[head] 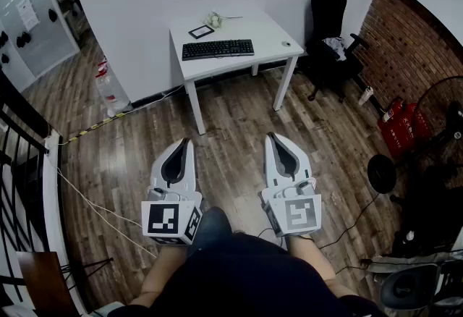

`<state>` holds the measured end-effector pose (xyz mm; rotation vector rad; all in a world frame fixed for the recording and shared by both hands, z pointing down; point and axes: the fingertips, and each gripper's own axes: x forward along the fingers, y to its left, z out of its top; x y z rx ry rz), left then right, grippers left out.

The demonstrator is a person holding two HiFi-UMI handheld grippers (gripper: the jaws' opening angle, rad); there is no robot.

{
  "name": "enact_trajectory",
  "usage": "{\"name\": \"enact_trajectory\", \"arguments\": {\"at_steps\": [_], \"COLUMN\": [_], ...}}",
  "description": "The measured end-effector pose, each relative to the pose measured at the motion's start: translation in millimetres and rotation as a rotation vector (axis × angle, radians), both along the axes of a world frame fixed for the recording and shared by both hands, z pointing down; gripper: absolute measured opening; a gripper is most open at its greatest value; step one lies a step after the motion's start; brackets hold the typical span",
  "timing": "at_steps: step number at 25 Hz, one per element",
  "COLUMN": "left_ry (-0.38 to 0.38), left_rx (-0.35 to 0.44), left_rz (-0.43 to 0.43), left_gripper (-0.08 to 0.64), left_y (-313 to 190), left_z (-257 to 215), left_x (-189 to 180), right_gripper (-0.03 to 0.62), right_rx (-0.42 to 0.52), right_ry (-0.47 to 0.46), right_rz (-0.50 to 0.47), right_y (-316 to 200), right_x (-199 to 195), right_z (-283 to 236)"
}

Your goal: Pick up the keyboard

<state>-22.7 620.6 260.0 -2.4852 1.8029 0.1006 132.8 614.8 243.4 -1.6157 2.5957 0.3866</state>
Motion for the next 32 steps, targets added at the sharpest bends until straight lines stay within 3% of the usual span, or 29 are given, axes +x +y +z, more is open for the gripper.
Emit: {"name": "enact_trajectory", "arguments": {"at_steps": [10,14,17,26,32], "left_ry": [0.007,0.018,0.032,0.044,0.041], "left_rx": [-0.019,-0.023,-0.061,-0.126,-0.161], "left_rz": [0.002,0.012,0.038,0.041,0.066], "left_gripper": [-0.009,0.005,0.107,0.109,0.109], "left_y": [-72,-126,-177,-318,-384], "left_z": [21,27,33,45,61], "left_x": [-20,-34,-48,-107,-125], "right_gripper": [0.011,0.011,0.011,0.011,0.011], "right_rx": [-0.014,-0.024,-0.033,-0.082,-0.117], "right_ry": [-0.039,-0.012,0.017,0.055,0.066], "right_rz": [-0.002,-0.008,-0.008,0.029,0.052], "right_y": [-68,-119,-167,-296,-356], "right_x": [-16,-32,-49,-89,-104], "right_z": [16,21,21,31,49]}}
